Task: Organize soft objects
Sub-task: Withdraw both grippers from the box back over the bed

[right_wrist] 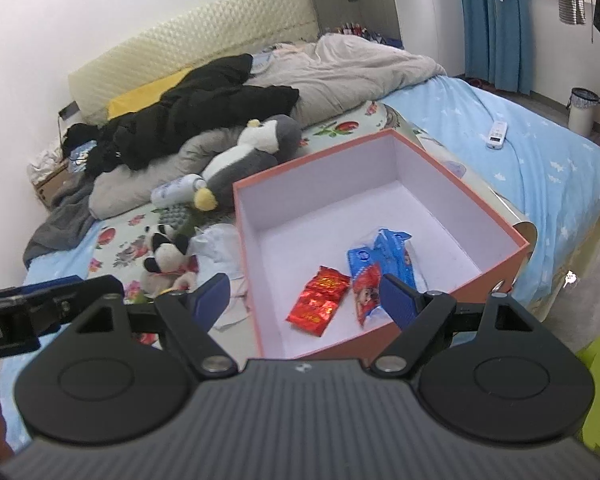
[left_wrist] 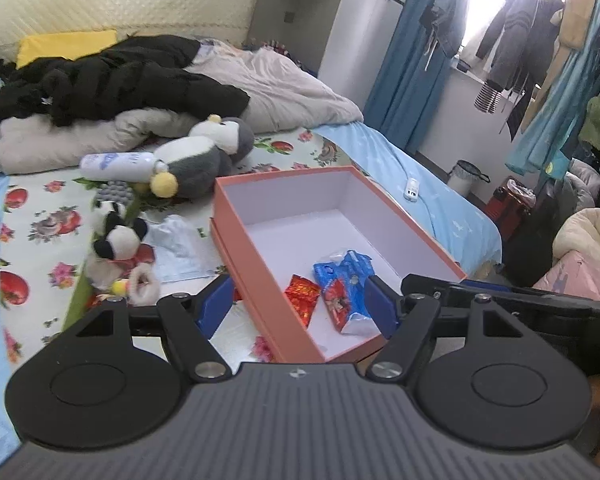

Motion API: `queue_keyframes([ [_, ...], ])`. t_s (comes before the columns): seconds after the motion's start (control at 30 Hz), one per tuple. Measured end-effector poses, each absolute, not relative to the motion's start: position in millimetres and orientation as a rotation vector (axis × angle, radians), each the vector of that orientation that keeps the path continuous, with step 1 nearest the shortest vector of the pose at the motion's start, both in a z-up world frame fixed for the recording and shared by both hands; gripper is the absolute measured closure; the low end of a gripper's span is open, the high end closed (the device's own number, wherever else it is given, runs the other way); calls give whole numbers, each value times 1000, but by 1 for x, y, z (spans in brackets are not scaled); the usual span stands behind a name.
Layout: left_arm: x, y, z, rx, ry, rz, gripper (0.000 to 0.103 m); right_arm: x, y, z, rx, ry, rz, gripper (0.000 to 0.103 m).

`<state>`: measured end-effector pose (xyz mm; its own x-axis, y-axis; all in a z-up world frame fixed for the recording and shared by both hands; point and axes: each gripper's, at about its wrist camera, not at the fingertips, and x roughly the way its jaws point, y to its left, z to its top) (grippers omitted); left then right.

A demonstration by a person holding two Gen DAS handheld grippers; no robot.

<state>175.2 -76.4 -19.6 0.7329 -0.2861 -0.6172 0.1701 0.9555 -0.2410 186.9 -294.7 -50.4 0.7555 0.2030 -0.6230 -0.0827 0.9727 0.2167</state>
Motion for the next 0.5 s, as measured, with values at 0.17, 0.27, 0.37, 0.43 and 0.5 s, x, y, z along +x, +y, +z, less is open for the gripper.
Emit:
queue_keyframes([
  [0.17, 143, -60, -13, -191, 684, -229, 27, 161, -282, -39, 163, 667, 184, 20],
  [0.27, 126, -53, -11, -196, 676, -220, 27, 149, -277, -36, 150, 660, 196, 19],
  [0.37, 111, -46, -10, -203, 676, -209, 27, 137, -272, -34, 136, 656, 209, 19],
  [0.43, 102, -42, -9, -199, 675, -209, 26, 132, -269, -33, 125, 649, 233, 16],
  [0.5, 95, -39, -10, -189, 676, -199, 24, 129, -264, -33, 106, 651, 245, 16],
])
